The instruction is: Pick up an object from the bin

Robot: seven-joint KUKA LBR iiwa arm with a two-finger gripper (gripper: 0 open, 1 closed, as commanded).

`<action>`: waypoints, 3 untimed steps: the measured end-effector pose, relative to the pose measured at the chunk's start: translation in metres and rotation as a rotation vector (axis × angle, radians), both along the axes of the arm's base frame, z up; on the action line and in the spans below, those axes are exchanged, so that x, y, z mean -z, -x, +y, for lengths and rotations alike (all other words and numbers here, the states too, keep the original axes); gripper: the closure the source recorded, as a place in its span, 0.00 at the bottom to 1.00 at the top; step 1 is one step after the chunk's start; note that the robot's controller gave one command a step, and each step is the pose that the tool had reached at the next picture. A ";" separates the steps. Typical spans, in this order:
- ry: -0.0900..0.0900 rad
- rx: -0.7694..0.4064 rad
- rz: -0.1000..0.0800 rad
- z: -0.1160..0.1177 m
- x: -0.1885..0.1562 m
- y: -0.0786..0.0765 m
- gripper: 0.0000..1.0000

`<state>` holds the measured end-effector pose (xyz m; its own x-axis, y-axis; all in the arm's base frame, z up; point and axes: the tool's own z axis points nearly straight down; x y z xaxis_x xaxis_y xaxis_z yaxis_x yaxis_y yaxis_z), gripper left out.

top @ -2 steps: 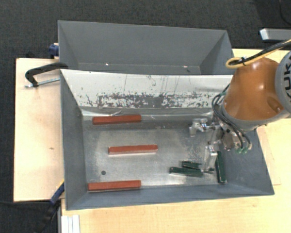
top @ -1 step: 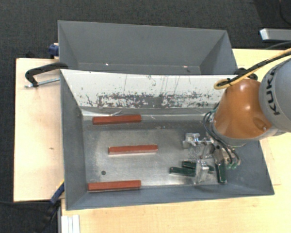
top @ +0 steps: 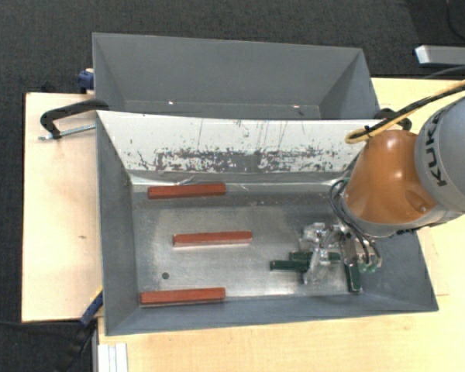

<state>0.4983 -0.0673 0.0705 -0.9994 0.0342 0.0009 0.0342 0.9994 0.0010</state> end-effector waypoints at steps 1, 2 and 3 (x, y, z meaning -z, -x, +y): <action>0.000 0.000 0.000 0.000 0.000 0.000 1.00; 0.001 0.019 -0.006 -0.012 -0.087 -0.012 1.00; 0.001 0.019 -0.006 -0.012 -0.087 -0.012 1.00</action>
Offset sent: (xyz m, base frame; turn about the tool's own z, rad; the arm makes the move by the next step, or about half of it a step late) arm 0.0103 -0.0129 0.0868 0.0195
